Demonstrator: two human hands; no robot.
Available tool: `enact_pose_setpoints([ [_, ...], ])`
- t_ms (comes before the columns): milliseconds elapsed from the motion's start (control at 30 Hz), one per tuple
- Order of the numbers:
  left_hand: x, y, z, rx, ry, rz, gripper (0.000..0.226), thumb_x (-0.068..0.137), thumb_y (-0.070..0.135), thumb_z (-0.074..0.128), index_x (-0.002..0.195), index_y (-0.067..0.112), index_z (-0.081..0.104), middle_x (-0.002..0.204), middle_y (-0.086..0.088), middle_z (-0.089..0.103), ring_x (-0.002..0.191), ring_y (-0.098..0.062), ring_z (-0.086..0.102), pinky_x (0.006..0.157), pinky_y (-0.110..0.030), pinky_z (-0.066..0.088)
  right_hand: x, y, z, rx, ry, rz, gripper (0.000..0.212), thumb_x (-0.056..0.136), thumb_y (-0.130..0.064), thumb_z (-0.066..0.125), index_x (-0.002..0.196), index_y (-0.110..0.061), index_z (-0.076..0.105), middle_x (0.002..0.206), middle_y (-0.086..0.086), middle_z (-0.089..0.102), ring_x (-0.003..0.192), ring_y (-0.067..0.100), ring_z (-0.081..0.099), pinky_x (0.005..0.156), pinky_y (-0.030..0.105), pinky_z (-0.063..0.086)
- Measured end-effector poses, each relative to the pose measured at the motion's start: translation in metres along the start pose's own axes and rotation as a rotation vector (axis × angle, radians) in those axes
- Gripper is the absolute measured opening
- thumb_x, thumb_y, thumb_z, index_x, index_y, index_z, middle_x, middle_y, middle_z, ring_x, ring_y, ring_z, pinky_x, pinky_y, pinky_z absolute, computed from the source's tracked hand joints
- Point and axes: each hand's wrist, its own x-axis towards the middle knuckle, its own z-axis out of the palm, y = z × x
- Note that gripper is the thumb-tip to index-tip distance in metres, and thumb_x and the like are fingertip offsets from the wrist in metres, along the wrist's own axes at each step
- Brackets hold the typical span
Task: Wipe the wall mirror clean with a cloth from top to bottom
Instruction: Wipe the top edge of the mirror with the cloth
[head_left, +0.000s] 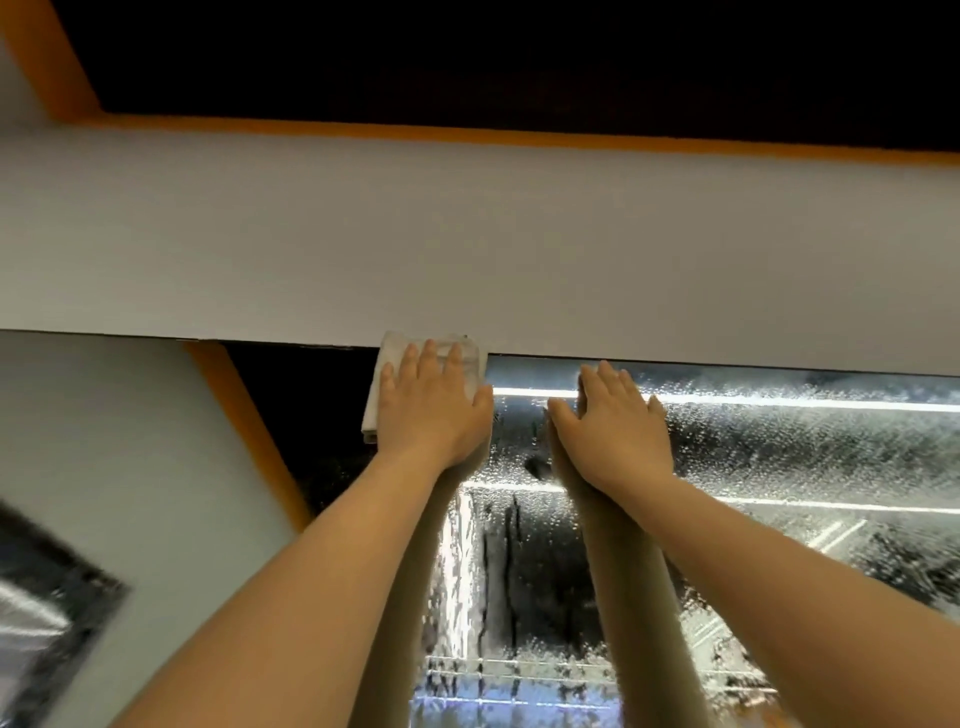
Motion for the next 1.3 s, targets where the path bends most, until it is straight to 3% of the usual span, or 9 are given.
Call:
enact_pose_setpoints([
  [100,-0.004,0.003,-0.001,-0.011,-0.014,0.003,0.065,0.1,0.049,0.028,0.155,0.02,0.01,0.163,-0.005,0.007,0.149,-0.024,0.002,0.12,-0.046,0.002,0.005,0.003,-0.004,0.061,-0.042,0.008,0.061,0.101,-0.046,0.033,0.152,-0.015,0.025,0.162,0.004,0.015,0.149,0.021,0.009,0.12,0.046,0.006],
  [167,-0.008,0.004,-0.003,-0.023,-0.035,-0.001,0.066,0.1,0.051,0.029,0.155,0.021,0.01,0.163,-0.005,0.006,0.149,-0.025,0.002,0.119,-0.047,0.002,0.004,0.003,-0.008,0.123,-0.04,0.007,0.057,0.099,-0.044,0.038,0.145,-0.011,0.036,0.155,0.008,0.03,0.144,0.025,0.023,0.118,0.05,0.016],
  [233,-0.013,0.007,-0.006,-0.025,-0.071,-0.02,0.067,0.1,0.054,0.028,0.156,0.022,0.008,0.163,-0.005,0.003,0.15,-0.024,0.0,0.119,-0.046,0.0,-0.001,0.009,-0.012,0.144,0.003,-0.028,0.056,0.099,-0.043,0.04,0.145,-0.011,0.037,0.152,0.007,0.035,0.141,0.024,0.029,0.115,0.048,0.023],
  [400,-0.03,0.01,-0.01,-0.002,-0.068,-0.004,0.067,0.101,0.052,0.028,0.156,0.022,0.004,0.164,-0.003,0.002,0.15,-0.023,-0.002,0.12,-0.044,0.0,-0.002,0.06,-0.035,-0.062,0.055,-0.071,0.061,0.101,-0.044,0.033,0.154,-0.017,0.02,0.162,0.003,0.011,0.149,0.02,0.007,0.121,0.046,0.009],
  [533,-0.032,0.009,-0.007,0.001,-0.068,-0.008,0.066,0.101,0.051,0.028,0.156,0.024,0.003,0.164,-0.001,0.002,0.15,-0.022,-0.002,0.121,-0.042,0.0,0.008,0.112,-0.066,-0.069,0.112,0.036,0.06,0.103,-0.042,0.033,0.155,-0.016,0.016,0.162,0.006,0.012,0.149,0.023,0.009,0.12,0.047,0.011],
  [700,-0.025,0.004,0.0,0.035,-0.061,-0.012,0.063,0.1,0.05,0.029,0.155,0.023,0.013,0.163,-0.001,0.008,0.15,-0.021,0.002,0.121,-0.045,0.004,-0.007,0.17,-0.059,-0.174,-0.003,0.095,0.059,0.102,-0.046,0.025,0.154,-0.019,0.019,0.162,0.003,0.015,0.149,0.022,0.009,0.119,0.051,0.011],
  [1033,-0.022,0.001,0.006,0.081,-0.054,0.013,0.062,0.1,0.048,0.026,0.154,0.019,0.015,0.162,-0.004,0.01,0.149,-0.022,0.005,0.12,-0.046,0.007,-0.005,0.181,-0.054,-0.14,0.015,0.083,0.06,0.102,-0.048,0.025,0.155,-0.021,0.018,0.163,0.002,0.011,0.15,0.021,0.006,0.118,0.048,0.006],
  [1200,-0.013,0.01,-0.01,0.048,-0.254,-0.078,0.062,0.103,0.049,0.02,0.156,0.021,0.002,0.163,-0.004,-0.003,0.149,-0.024,-0.005,0.121,-0.043,-0.001,-0.006,0.18,-0.053,-0.132,0.027,0.076,0.059,0.103,-0.048,0.027,0.154,-0.021,0.018,0.163,0.002,0.012,0.149,0.021,0.008,0.119,0.049,0.007],
  [1300,-0.011,0.011,-0.018,0.07,-0.179,-0.067,0.052,0.104,0.038,0.026,0.153,0.022,0.018,0.157,-0.013,0.017,0.144,-0.031,0.014,0.115,-0.045,0.012,-0.006,0.18,-0.055,-0.134,0.032,0.08,0.059,0.102,-0.047,0.028,0.154,-0.021,0.018,0.162,0.002,0.012,0.149,0.021,0.009,0.119,0.048,0.007],
])
